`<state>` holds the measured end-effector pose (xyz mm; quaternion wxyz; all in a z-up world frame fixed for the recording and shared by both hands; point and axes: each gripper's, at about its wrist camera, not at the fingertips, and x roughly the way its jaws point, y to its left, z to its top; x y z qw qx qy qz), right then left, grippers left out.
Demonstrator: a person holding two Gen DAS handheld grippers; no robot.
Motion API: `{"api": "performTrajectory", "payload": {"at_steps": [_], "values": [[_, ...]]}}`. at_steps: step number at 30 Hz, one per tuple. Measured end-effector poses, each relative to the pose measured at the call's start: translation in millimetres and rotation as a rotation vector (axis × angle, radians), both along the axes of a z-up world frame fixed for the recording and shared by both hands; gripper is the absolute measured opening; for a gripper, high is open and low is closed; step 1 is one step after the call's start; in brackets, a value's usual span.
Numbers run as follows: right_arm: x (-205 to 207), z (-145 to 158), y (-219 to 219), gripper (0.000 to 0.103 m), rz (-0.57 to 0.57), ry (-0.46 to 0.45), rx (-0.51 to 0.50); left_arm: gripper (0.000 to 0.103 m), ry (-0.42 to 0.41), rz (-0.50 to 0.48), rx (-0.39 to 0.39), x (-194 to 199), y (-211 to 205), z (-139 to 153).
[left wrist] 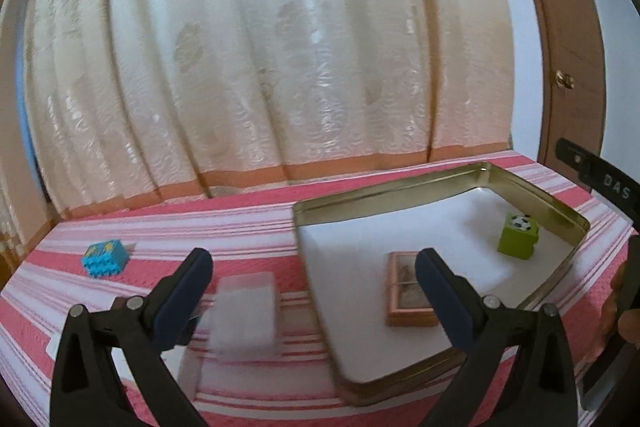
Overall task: Organize rigid objects
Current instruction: 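Move both grippers back to the objects and grasp the red block with the left gripper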
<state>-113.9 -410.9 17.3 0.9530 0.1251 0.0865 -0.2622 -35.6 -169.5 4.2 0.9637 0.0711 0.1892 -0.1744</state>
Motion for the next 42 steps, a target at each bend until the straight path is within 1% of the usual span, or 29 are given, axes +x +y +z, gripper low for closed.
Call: {"api": "performTrajectory", "payload": {"at_steps": [4,8,12,17,21,24,33,42], "values": [[1,1,11,0.086,-0.001,-0.001,-0.011,0.103,0.016,0.033,-0.017,4,18,-2],[1,0,26,0.086,0.023,0.013,-0.039,0.103,0.007,0.04,-0.009,2,26,-3],[-2,1,37,0.086,0.019,0.008,-0.066,0.103,0.001,0.042,-0.004,-1,35,-4],[-7,1,47,0.086,0.016,0.014,-0.072,0.103,0.008,0.046,-0.011,0,49,-5],[-12,2,59,0.086,0.019,0.001,-0.083,0.103,0.015,0.059,-0.017,0,63,-6],[-12,1,70,0.086,0.047,0.005,-0.071,0.103,0.02,0.072,-0.021,0,75,-6],[-5,-1,118,0.086,0.158,0.027,-0.082,0.103,0.05,0.095,-0.032,0,107,-10],[5,-3,157,0.086,0.249,0.044,-0.079,0.103,0.095,0.083,-0.033,-2,142,-16]]}}
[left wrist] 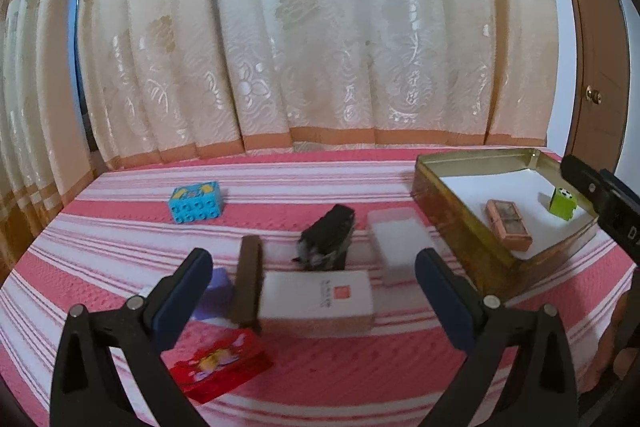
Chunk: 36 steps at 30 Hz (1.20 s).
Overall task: Organize rigid objects
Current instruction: 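Move both grippers back to the objects and grasp the red block with the left gripper, then grasp the white box with red seal with the right gripper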
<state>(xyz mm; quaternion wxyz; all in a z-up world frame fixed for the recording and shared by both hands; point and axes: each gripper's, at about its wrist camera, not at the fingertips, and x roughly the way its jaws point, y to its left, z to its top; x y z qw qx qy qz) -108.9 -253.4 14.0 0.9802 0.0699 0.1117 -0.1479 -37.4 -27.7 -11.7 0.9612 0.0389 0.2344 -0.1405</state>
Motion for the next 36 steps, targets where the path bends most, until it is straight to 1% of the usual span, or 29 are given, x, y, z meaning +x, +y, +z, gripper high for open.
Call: {"api": "performTrajectory", "payload": {"at_steps": [4,8,11,15,18,19,21,23,26,27,28,30,31,32,34,36], "values": [[5,-1,18,0.086,0.034,0.015,-0.006,0.103,0.03,-0.017,0.009,-1,18,-4],[12,-2,36,0.086,0.086,0.042,0.0,0.103,0.101,-0.075,0.016,3,36,-11],[18,-4,48,0.086,0.117,0.067,0.0,0.103,0.143,-0.108,0.045,4,44,-16],[28,-7,63,0.086,0.184,0.11,0.003,0.102,0.188,-0.117,0.106,4,48,-24],[34,-9,73,0.086,0.237,0.137,-0.009,0.1,0.227,-0.141,0.096,5,53,-29],[37,-9,77,0.086,0.259,0.149,-0.012,0.096,0.241,-0.141,0.094,7,54,-30],[41,-11,83,0.086,0.282,0.168,-0.014,0.085,0.281,-0.141,0.096,12,55,-36],[46,-13,85,0.086,0.31,0.187,-0.001,0.066,0.324,-0.144,0.091,17,55,-41],[51,-16,88,0.086,0.351,0.212,0.014,0.057,0.383,-0.147,0.082,21,58,-50],[53,-17,89,0.086,0.366,0.222,0.016,0.056,0.375,-0.151,0.075,20,58,-48],[55,-17,90,0.086,0.378,0.23,0.017,0.049,0.376,-0.16,0.068,19,59,-48],[59,-19,93,0.086,0.405,0.246,0.025,0.041,0.374,-0.151,0.071,18,59,-49],[62,-20,95,0.086,0.421,0.254,0.03,0.033,0.373,-0.148,0.068,18,60,-49],[63,-21,96,0.086,0.432,0.258,0.033,0.022,0.374,-0.155,0.054,17,61,-48],[69,-23,100,0.086,0.469,0.275,0.037,0.021,0.381,-0.167,0.026,17,64,-47],[76,-26,105,0.086,0.513,0.305,0.044,0.021,0.381,-0.151,0.011,18,68,-45]]}}
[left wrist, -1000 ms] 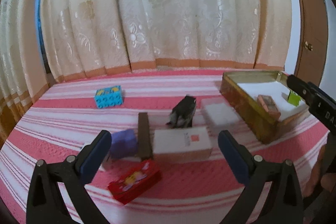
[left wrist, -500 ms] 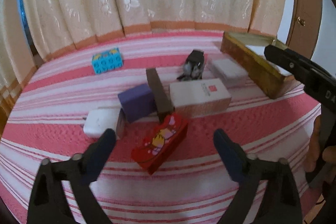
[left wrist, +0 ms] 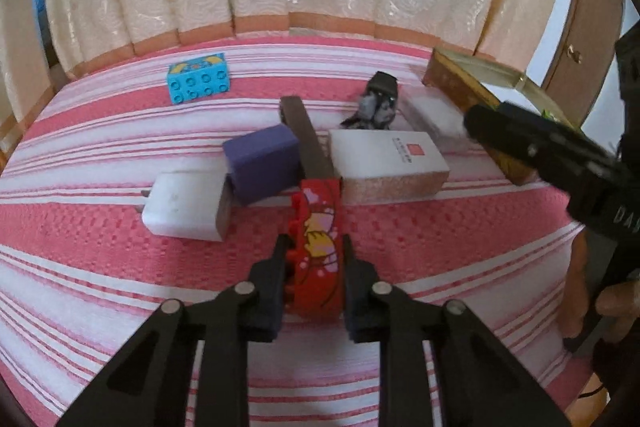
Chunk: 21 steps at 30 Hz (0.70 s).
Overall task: Organize rigid objects
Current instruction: 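Grasp the white box with red seal with the right gripper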
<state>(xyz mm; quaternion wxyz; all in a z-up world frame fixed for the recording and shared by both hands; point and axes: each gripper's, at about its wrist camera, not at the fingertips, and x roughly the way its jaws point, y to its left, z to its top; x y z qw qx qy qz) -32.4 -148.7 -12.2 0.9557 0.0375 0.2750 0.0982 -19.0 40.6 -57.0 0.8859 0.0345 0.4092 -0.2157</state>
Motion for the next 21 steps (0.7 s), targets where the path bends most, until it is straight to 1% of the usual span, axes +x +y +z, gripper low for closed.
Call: {"api": "performTrajectory", "payload": {"at_steps": [2,5,7,8,12,16,17,19,21], "values": [[8,-4,7,0.086,0.048,0.028,-0.002,0.021,-0.023,0.024,-0.008,-3,4,4],[19,-8,22,0.086,0.111,0.062,-0.029,0.021,-0.11,0.047,-0.013,-15,6,15],[31,-12,32,0.086,0.161,0.103,-0.043,0.021,-0.164,0.067,-0.018,-23,9,22],[37,-15,35,0.086,0.178,0.125,-0.04,0.021,-0.173,0.074,-0.022,-25,10,24],[56,-24,38,0.086,0.209,0.198,-0.005,0.021,-0.174,0.111,-0.047,-31,24,25],[65,-29,41,0.086,0.25,0.249,0.022,0.021,-0.165,0.168,-0.07,-26,37,27],[64,-33,43,0.086,0.271,0.275,0.022,0.021,-0.159,0.18,-0.08,-24,39,26],[58,-34,45,0.086,0.311,0.286,0.02,0.021,-0.153,0.191,-0.088,-24,42,26],[49,-35,50,0.086,0.388,0.302,0.039,0.021,-0.155,0.2,-0.084,-24,43,25]]}}
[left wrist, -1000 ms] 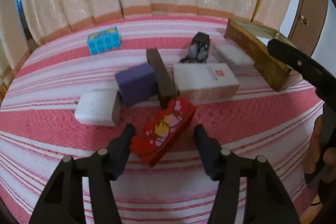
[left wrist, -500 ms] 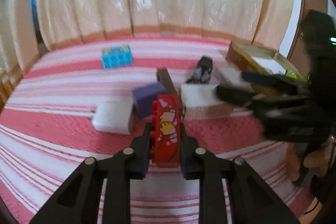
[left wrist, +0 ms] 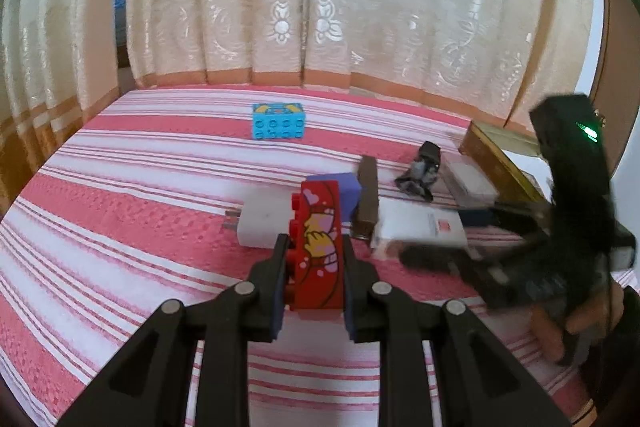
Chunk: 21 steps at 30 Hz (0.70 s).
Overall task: Organize rigid objects
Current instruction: 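Grasp the white box with red seal with the right gripper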
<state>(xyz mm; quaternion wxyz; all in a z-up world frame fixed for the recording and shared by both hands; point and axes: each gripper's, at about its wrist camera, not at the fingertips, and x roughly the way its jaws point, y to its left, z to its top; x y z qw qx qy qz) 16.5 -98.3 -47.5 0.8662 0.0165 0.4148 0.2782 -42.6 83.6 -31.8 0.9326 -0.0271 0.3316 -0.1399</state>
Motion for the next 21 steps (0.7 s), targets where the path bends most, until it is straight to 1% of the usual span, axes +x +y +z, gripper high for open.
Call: {"api": "performTrajectory", "payload": {"at_steps": [1,4,6,11,14,15,16,17,18,21], "values": [[-6,0,3,0.086,0.024,-0.002,0.0,0.021,0.0,0.003,-0.001,0,0,0],[-21,3,14,0.086,0.044,-0.076,-0.085,0.021,0.004,0.012,-0.007,1,2,-1],[-23,6,15,0.086,0.049,-0.102,-0.091,0.021,0.006,0.017,-0.011,1,2,0],[-11,7,14,0.086,0.013,-0.128,-0.136,0.021,0.003,0.021,-0.003,1,-1,2],[-10,4,16,0.085,0.039,-0.102,-0.142,0.021,0.001,0.02,0.009,1,-4,1],[-11,3,18,0.082,0.053,-0.101,-0.156,0.021,0.005,0.021,0.013,1,-5,0],[-12,3,21,0.067,0.059,-0.107,-0.17,0.021,0.01,0.023,0.014,1,-5,-1],[-14,2,25,0.046,0.07,-0.116,-0.192,0.021,0.02,0.024,0.008,2,-5,-3],[-15,1,28,0.044,0.079,-0.113,-0.207,0.021,0.025,0.023,0.002,3,-5,-4],[-19,1,31,0.043,0.083,-0.123,-0.235,0.021,0.031,0.031,-0.009,3,-6,-5]]}}
